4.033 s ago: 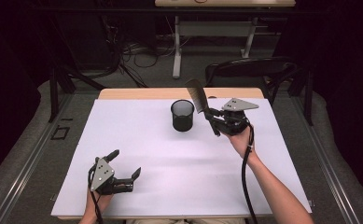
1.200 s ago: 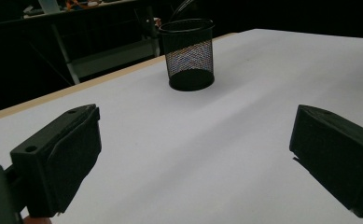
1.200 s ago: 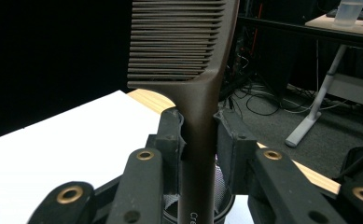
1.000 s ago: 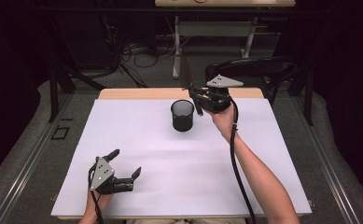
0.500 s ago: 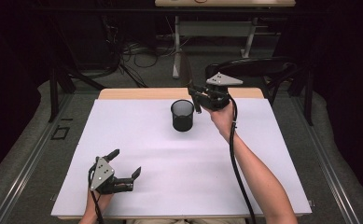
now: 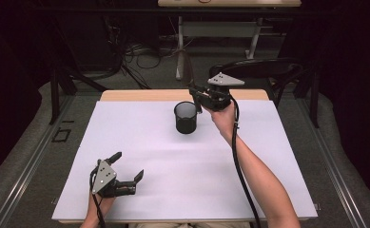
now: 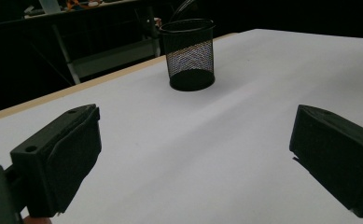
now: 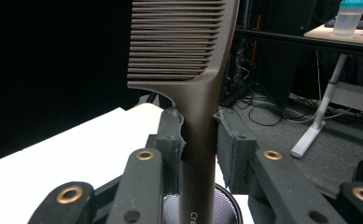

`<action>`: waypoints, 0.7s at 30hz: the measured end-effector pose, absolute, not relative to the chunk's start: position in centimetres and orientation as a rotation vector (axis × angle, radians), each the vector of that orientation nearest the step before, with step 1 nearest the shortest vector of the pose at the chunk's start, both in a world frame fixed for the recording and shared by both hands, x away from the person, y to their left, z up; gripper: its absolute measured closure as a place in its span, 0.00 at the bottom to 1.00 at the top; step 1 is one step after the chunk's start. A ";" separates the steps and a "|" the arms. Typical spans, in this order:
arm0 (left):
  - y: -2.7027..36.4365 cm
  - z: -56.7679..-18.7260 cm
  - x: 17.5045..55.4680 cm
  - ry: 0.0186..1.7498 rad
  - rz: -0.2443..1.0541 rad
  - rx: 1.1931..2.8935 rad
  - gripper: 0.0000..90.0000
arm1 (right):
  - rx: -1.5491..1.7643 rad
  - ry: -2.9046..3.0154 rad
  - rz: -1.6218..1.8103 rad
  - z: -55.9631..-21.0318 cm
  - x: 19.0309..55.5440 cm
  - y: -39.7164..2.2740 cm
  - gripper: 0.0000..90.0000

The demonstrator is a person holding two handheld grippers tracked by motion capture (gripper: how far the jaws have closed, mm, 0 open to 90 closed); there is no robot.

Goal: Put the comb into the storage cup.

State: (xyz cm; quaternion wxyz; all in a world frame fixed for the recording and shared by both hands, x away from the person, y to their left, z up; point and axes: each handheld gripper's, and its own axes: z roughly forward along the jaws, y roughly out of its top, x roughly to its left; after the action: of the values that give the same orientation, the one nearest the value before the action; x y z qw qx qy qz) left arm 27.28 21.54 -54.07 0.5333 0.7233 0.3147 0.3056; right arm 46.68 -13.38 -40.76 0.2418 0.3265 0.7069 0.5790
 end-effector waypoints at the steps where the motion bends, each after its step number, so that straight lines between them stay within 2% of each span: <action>1: 21.5 -54.1 27.3 0.750 0.730 1.725 0.02 | 0.895 1.930 1.585 -40.8 46.7 -13.3 0.81; 21: 21.5 -54.1 27.3 0.747 0.725 1.725 0.02 | 0.914 1.886 1.625 -41.7 47.5 -12.4 0.81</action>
State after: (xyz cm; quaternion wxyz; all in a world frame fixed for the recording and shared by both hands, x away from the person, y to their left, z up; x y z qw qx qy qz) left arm 27.30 21.48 -54.08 0.5340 0.7239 0.3134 0.3043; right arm 47.53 -12.38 -41.75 0.2423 0.3344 0.6899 0.5946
